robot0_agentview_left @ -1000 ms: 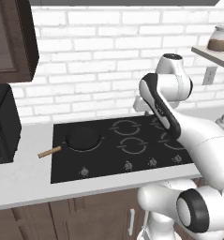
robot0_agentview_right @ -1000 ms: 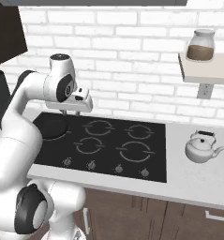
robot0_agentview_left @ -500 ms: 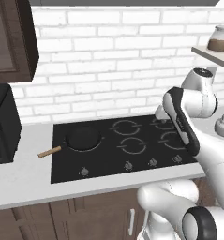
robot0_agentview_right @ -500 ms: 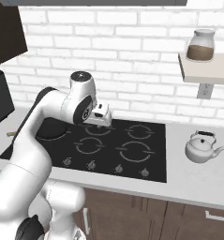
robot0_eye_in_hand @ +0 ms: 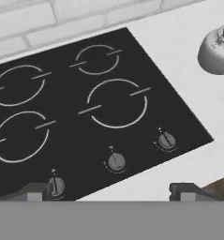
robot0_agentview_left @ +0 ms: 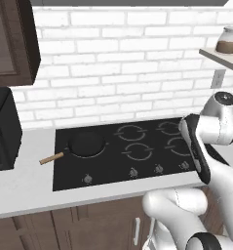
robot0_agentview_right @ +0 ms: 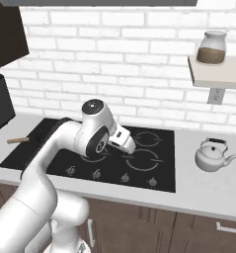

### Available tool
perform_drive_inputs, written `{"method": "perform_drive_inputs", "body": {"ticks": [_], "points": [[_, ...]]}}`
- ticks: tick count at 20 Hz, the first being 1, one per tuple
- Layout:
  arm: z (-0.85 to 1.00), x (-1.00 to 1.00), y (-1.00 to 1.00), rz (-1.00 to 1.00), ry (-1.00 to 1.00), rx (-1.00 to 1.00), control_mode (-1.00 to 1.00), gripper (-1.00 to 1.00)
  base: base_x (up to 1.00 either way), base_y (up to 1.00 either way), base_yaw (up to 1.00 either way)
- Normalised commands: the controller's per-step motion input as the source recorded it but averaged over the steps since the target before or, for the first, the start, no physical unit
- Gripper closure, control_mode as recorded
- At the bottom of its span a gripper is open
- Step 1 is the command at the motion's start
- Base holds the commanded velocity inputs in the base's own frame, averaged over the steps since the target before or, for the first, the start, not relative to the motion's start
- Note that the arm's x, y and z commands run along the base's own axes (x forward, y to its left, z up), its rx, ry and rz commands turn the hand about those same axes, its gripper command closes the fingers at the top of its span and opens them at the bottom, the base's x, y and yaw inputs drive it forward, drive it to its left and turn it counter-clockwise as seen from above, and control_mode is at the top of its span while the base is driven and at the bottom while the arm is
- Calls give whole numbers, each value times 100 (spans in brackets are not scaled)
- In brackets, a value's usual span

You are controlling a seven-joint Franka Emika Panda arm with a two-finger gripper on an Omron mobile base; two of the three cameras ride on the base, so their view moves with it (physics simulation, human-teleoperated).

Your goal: Pick the kettle from the counter and place it on a stove burner. Then turn the burner on.

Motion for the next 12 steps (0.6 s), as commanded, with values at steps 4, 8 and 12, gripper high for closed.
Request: {"method": "perform_drive_inputs", "body": {"ticks": [4,8,12], "points": [[0,0,-77,-35,0,0,-100,-100,0,0,0],[0,0,-82,-34,0,0,-100,-100,0,0,0],[0,4,-74,-24,6,0,-100,-100,0,0,0]]}}
